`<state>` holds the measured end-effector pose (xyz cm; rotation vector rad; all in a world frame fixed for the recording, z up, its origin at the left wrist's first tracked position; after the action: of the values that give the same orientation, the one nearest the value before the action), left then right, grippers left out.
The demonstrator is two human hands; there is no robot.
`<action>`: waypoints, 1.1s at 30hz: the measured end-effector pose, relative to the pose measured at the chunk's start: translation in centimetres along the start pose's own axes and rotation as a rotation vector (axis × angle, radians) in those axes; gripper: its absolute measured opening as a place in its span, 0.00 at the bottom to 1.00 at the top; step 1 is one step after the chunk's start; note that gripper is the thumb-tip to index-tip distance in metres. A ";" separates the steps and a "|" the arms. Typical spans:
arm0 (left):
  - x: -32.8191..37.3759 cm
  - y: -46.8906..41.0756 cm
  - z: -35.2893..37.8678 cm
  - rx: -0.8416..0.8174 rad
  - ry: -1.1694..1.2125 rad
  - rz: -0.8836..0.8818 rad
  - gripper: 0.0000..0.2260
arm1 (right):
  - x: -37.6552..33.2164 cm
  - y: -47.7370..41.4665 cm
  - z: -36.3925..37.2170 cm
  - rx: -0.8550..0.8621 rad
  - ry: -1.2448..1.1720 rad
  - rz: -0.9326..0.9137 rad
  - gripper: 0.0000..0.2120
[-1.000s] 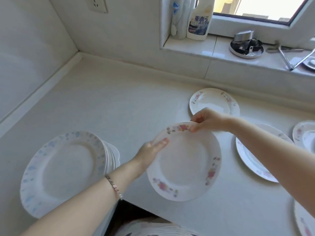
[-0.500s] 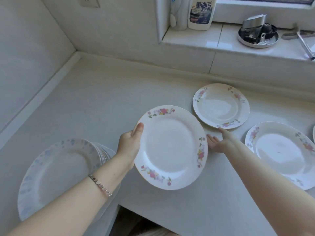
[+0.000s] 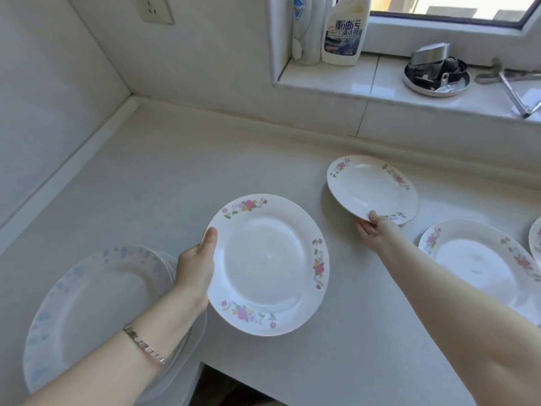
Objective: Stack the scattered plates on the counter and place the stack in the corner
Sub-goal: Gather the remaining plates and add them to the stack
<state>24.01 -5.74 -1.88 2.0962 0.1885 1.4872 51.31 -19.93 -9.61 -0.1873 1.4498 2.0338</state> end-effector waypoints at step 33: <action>-6.4 -0.3 -26.2 0.559 -0.365 0.085 0.14 | 15.5 17.4 5.8 -0.584 0.604 0.184 0.06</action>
<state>-2.06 1.16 -1.32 2.8097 0.4163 1.1530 30.63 -11.96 -0.46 -1.0142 1.1662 2.6553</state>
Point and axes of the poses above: each hand's wrist, its own y-axis away from the middle knuckle, its own z-axis out of the palm, x = y × z, the point moved 1 cm from there along -y, towards the middle knuckle, and after that the axes turned 5 degrees about -y, right-handed, at the moved point
